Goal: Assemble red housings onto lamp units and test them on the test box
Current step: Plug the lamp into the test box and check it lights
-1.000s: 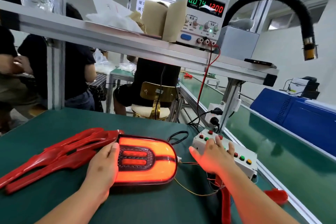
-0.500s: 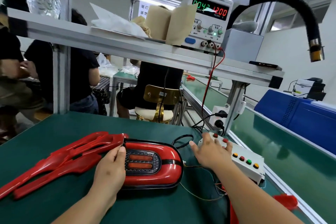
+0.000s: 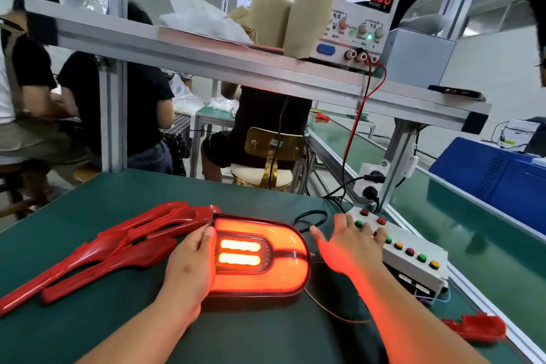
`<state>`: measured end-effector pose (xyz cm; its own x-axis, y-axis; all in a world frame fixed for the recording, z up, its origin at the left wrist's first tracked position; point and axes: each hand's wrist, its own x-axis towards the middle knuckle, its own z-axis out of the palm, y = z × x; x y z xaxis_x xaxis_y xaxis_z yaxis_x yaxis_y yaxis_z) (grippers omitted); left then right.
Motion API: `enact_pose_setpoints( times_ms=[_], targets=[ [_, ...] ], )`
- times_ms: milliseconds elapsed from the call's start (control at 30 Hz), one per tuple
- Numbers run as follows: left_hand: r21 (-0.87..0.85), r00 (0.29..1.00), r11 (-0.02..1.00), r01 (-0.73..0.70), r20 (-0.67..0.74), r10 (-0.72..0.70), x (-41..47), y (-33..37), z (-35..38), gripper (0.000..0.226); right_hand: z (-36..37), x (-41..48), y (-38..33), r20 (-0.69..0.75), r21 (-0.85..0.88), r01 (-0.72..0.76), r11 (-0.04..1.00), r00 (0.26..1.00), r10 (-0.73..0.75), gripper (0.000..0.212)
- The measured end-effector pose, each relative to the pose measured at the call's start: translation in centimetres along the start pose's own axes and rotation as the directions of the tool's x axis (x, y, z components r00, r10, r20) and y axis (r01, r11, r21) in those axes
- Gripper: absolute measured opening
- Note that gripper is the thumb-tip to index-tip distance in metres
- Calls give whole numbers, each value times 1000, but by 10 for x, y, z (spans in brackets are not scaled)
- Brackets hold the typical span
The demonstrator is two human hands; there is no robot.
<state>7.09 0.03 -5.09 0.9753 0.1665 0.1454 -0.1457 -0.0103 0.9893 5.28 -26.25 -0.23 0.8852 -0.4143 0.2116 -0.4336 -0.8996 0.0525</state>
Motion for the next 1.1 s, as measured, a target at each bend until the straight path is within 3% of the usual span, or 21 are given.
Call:
enact_pose_setpoints(
  times_ms=[200, 400, 733, 900, 1100],
  targets=[
    [-30, 1000, 1000, 1, 16, -1, -3, 4, 0, 27, 0, 0, 3, 5, 4, 13, 1000, 1000, -13, 73],
    [-64, 998, 998, 28, 52, -25, -2, 3, -1, 40, 0, 3, 11, -25, 28, 43, 999, 999, -42, 72],
    [-34, 999, 999, 20, 45, -19, 1, -3, -2, 37, 3, -2, 9, -1, -6, 40, 999, 999, -40, 88],
    [-24, 999, 999, 21, 29, -20, 0, 0, -1, 38, 4, -5, 5, 66, -55, 12, 998, 998, -8, 106],
    [2, 999, 1000, 16, 39, -16, 1, 0, -3, 32, 1, -5, 5, 79, -109, 63, 992, 995, -54, 100]
  ],
)
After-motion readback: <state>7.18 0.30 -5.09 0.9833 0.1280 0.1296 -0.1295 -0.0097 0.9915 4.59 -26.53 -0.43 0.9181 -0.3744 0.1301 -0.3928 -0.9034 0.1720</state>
